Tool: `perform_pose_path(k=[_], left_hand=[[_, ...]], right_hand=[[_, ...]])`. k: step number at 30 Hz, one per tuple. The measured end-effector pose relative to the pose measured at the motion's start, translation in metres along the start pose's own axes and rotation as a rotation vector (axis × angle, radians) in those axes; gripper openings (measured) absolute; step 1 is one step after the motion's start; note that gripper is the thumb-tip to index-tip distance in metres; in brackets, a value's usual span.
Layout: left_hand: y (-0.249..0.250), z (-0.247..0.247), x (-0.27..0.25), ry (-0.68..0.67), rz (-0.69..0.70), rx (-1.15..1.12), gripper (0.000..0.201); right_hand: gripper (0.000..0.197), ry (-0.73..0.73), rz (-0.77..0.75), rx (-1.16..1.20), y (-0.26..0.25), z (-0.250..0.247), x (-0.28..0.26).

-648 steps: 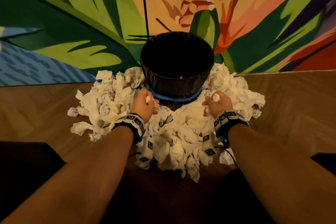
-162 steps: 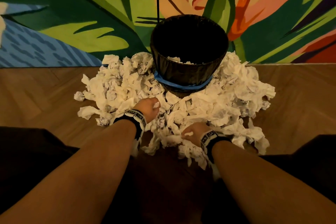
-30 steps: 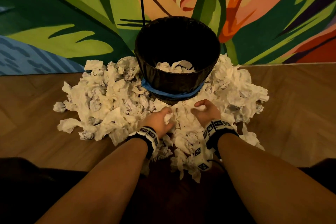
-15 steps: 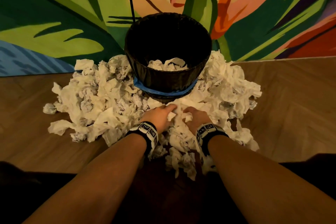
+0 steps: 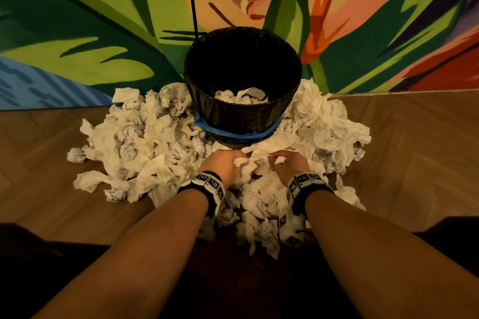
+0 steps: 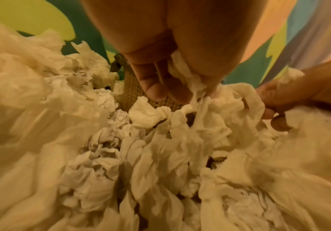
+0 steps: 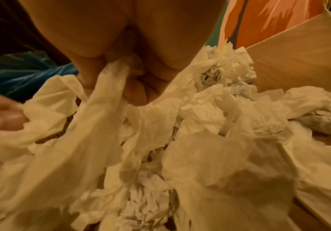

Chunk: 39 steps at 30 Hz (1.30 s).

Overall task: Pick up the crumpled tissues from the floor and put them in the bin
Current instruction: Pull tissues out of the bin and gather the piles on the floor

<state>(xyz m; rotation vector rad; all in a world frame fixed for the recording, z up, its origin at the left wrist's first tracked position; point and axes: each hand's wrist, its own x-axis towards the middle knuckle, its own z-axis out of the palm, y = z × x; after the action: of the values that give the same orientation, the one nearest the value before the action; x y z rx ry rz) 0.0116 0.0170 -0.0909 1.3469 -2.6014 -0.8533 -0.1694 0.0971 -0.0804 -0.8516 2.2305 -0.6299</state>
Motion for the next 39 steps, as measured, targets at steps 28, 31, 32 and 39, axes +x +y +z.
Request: perform_pose_path(k=[28,31,32,39], left_hand=[[-0.031,-0.176,0.009,0.690,-0.362,-0.358,0.047],[-0.001,-0.219,0.030,0.696,-0.203,-0.466,0.045],[0.010,-0.228,0.036,0.649,-0.135,-0.486,0.037],[0.046,-0.224,0.055,0.452,0.069,-0.420,0.040]], right_hand=[[0.028,0.462,-0.230,0.209,-0.125,-0.155,0.021],[0.027,0.449,-0.396,0.241,-0.169,-0.169,0.021],[0.027,0.435,-0.438,0.261,-0.179,-0.169,0.020],[0.023,0.280,-0.549,0.271,-0.208,-0.118,0.010]])
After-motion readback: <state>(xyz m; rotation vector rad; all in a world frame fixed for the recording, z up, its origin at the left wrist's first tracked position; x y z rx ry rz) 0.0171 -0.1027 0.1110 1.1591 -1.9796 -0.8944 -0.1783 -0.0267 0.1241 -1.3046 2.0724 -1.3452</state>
